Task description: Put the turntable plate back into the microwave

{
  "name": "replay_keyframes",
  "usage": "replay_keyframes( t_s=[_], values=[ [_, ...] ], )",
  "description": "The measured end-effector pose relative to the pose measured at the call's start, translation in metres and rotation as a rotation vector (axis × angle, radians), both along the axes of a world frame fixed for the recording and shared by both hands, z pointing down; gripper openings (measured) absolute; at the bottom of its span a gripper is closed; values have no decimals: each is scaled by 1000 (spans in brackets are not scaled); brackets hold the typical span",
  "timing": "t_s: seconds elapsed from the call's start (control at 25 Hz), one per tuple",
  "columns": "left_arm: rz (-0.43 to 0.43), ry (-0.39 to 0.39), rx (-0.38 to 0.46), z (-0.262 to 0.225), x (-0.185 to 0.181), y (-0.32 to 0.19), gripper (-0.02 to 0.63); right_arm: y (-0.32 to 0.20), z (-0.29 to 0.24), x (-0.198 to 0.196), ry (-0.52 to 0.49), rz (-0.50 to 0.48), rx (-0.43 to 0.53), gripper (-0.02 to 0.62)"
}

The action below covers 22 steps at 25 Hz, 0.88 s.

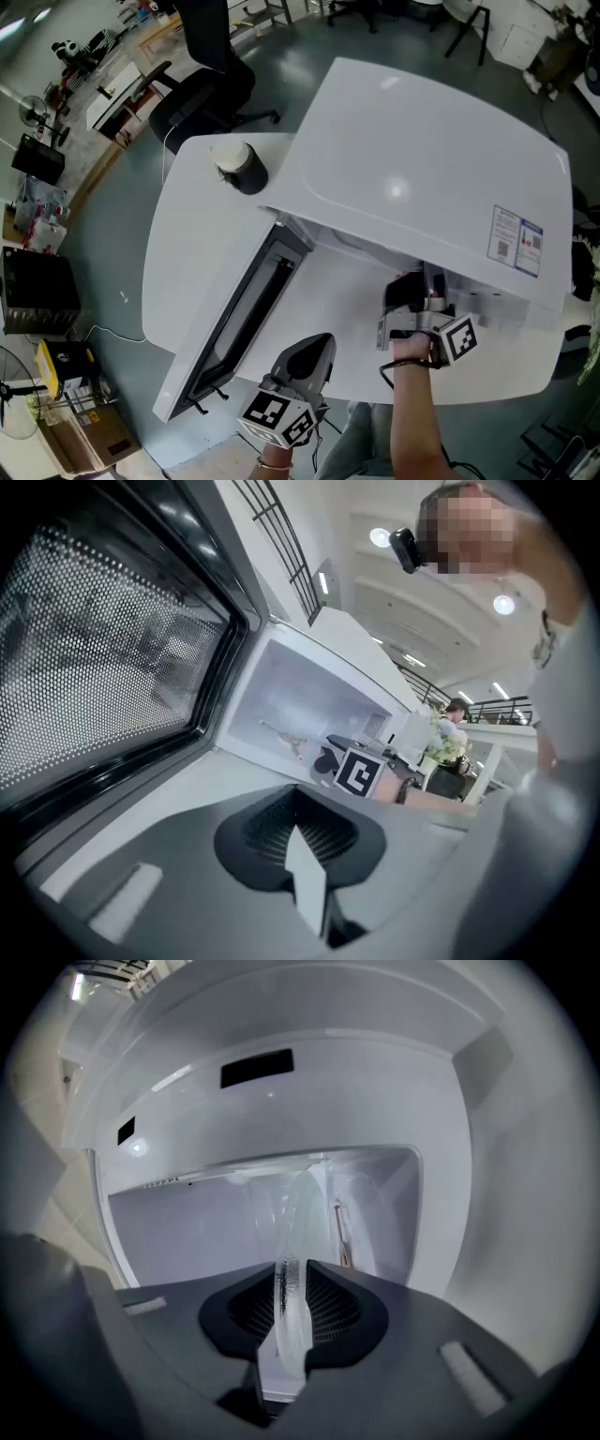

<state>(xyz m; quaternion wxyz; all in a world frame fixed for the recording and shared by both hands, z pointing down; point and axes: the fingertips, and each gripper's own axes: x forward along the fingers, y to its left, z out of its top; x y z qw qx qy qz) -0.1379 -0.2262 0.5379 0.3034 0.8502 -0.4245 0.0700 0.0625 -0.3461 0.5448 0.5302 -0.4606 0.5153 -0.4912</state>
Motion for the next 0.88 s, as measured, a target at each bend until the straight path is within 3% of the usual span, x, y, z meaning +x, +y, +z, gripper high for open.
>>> replay_keyframes(
  t_s=[0.48, 0.76, 0.88],
  values=[
    [-21, 2, -11, 3, -5, 1, 0, -6, 5, 3, 46, 25, -66, 66],
    [-16, 7, -17, 3, 0, 0, 0, -11, 3, -1, 147, 8, -168, 57],
    [-16, 5, -11, 1, 1, 0, 0, -10, 7, -2, 193, -14, -253, 57]
  ],
)
